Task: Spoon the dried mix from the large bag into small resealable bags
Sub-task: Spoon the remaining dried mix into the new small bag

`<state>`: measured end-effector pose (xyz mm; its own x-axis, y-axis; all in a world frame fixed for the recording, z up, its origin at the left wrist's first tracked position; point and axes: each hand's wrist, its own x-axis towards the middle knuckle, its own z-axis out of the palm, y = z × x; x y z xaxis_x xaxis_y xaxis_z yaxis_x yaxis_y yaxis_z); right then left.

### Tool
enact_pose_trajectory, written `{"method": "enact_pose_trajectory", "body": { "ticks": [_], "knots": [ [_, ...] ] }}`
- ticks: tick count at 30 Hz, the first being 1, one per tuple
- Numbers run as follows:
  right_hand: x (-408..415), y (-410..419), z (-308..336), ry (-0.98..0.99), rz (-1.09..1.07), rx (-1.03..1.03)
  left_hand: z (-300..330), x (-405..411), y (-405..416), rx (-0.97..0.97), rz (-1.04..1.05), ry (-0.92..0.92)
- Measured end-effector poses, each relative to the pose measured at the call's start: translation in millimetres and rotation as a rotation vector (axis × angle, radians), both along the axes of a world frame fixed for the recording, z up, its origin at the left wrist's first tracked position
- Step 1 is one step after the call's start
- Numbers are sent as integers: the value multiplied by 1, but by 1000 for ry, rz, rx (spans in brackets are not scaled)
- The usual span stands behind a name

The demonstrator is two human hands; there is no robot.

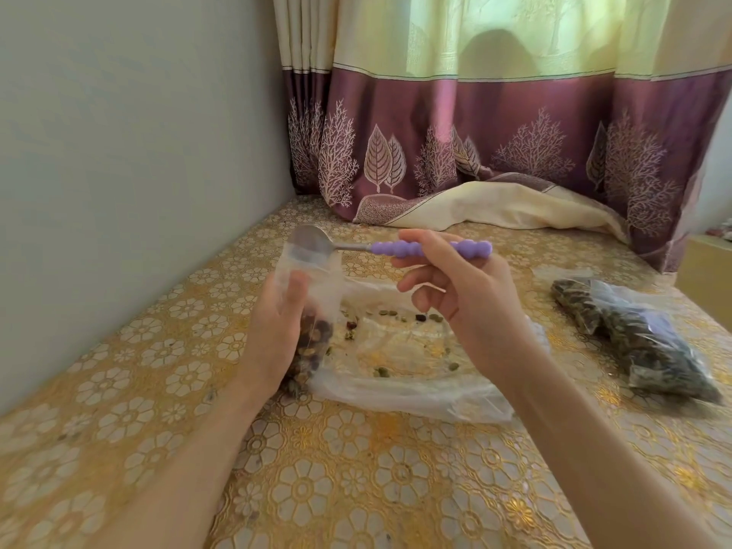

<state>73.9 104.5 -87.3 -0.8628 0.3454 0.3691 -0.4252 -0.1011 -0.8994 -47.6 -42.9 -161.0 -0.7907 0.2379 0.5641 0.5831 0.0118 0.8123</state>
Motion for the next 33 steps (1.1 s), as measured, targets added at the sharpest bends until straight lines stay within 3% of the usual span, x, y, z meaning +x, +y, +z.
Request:
{"method": "enact_pose_trajectory", "body": {
  "ticks": [6, 11, 18, 25, 33],
  "knots": [
    [-3, 7, -6, -1, -229, -101, 0, -1, -1, 11, 4, -34],
    [-6, 17, -21, -70, -505, 138, -3, -3, 0, 31, 61, -78],
    [-12, 15, -40, -277, -406, 310, -5, -5, -2, 30, 73, -70],
    [-16, 25, -50, -359, -405, 67, -5, -5, 0, 28, 92, -82],
    [-26, 16, -60, -328, -364, -72, -3, -5, -1, 45, 72, -72]
  ]
}}
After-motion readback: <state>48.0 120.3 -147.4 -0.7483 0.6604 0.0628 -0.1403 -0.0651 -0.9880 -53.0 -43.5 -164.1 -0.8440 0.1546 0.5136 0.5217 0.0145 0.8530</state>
